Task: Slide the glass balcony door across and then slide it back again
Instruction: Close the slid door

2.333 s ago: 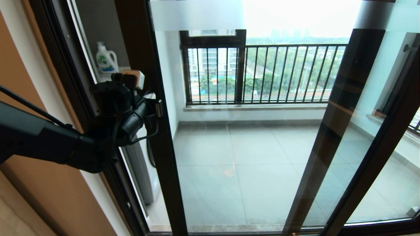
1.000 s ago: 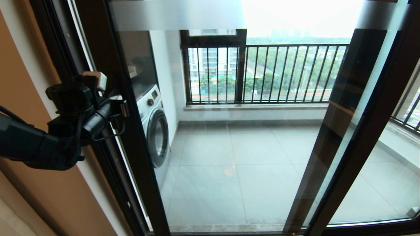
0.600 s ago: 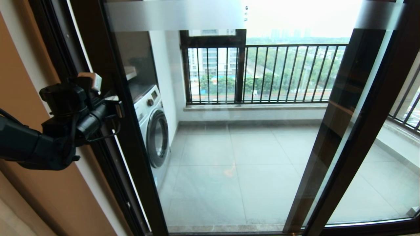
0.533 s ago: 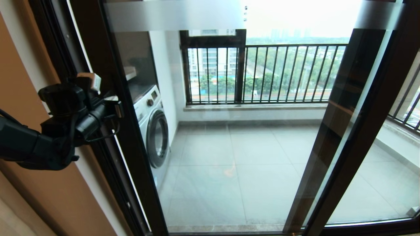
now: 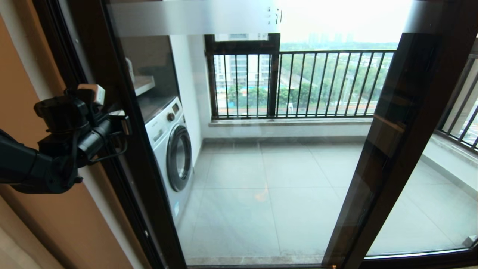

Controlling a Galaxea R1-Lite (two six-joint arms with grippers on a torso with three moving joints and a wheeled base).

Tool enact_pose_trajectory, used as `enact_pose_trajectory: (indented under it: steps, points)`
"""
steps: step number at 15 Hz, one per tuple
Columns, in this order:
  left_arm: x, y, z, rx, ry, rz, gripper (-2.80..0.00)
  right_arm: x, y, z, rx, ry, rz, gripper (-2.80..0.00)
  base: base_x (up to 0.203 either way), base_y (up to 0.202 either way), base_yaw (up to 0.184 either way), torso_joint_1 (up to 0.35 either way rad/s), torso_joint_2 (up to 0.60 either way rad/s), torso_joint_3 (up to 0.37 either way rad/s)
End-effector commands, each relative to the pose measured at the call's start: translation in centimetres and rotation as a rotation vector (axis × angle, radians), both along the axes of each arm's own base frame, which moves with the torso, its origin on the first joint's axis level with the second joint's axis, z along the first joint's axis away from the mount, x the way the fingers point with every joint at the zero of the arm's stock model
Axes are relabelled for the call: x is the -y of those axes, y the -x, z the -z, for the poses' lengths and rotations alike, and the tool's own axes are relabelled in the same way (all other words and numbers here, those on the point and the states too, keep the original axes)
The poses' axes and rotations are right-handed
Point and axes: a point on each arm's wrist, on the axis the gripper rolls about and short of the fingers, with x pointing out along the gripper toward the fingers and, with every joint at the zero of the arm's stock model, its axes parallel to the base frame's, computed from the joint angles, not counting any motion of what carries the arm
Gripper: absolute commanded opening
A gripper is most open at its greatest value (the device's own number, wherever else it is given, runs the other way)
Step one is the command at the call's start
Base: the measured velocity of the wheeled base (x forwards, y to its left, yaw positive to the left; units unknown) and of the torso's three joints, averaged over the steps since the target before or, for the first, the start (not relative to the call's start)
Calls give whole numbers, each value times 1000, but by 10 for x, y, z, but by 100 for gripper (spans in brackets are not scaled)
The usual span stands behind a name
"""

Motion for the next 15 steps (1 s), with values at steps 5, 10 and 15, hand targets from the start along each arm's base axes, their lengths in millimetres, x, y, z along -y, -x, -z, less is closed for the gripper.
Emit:
enact_pose_trajectory:
  steps: [5,10,15]
  points:
    - [-10,-1,3,-4,-1,-4,-280,0,-1,3,-13,0,0,-280,0,0,0,0,0,0]
    - [-14,-1,2,1,-2,-12,-280,0,-1,3,-13,0,0,-280,0,0,0,0,0,0]
    - [-24,-1,1,4,-4,-25,-280,0,-1,3,-13,0,0,-280,0,0,0,0,0,0]
